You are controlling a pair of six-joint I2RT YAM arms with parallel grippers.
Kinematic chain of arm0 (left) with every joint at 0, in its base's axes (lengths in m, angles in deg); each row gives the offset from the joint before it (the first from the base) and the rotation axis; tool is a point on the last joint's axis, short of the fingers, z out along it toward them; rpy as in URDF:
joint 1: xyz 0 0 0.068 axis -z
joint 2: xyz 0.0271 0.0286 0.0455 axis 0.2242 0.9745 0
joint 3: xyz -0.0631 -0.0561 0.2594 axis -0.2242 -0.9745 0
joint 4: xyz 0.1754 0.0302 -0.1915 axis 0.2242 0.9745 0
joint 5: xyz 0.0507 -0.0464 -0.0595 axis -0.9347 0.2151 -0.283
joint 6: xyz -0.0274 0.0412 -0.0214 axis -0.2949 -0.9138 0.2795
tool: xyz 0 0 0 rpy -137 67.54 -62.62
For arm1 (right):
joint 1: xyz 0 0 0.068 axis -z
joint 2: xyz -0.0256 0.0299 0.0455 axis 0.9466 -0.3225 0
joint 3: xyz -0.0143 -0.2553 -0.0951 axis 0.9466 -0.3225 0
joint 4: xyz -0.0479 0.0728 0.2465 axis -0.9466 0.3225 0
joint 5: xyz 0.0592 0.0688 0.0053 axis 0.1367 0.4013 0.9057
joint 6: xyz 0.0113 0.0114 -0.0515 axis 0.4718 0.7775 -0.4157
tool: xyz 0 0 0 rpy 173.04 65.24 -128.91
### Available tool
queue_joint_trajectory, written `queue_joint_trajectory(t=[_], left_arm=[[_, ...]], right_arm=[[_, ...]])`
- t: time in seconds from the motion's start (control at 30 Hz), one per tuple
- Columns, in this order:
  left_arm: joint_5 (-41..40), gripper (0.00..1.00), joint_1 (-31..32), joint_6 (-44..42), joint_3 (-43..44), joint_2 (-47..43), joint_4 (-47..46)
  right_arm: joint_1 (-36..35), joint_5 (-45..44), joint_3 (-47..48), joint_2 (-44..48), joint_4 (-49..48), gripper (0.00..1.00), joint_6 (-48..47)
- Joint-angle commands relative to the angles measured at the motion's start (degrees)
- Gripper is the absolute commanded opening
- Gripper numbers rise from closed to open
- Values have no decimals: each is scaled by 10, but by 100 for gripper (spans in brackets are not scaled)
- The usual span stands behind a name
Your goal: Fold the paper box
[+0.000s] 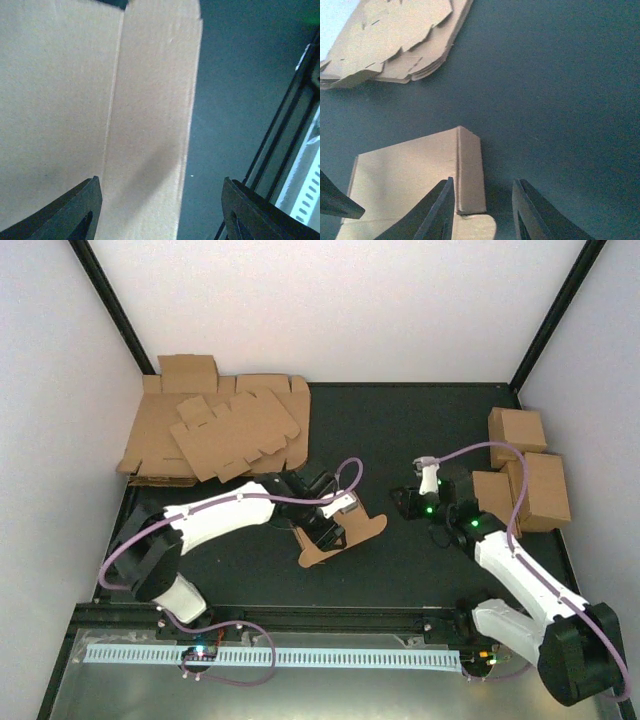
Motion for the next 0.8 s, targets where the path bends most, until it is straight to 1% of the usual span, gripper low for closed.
queue_joint_trajectory(t=[0.0, 0.1, 0.13, 0.2, 0.23, 0.33, 0.4, 0.5, 0.6, 0.7, 0.77], left_arm=[[3, 69, 1, 19, 23, -55, -1], [-29, 69, -9, 53, -15, -105, -34], [-41, 67, -15, 66, -32, -122, -48], [-95, 64, -27, 104, -71, -161, -69], [-127, 64, -32, 126, -94, -190, -79], [-168, 67, -47, 180, -183, -263, -144], [-180, 64, -64, 231, -235, -296, -174], [-154, 59, -96, 278, -296, -322, -215], [-106, 48, -123, 317, -343, -328, -273], [-71, 42, -134, 329, -361, -312, -319], [-63, 40, -139, 330, -359, -292, -330]], right_arm=[[-1, 82, 40, -38, 4, 36, -40], [-5, 145, 63, -94, 6, 37, -45], [-9, 159, 68, -110, 5, 40, -46], [-15, 178, 75, -141, 2, 51, -50], [-17, 183, 78, -153, 1, 54, -52], [-26, 185, 85, -185, -12, 54, -54], [-31, 191, 92, -205, -23, 54, -54], [-42, 186, 109, -233, -31, 54, -60], [-55, 176, 125, -261, -34, 53, -66], [-64, 161, 137, -287, -34, 52, -71], [-76, 125, 147, -300, -17, 49, -80]])
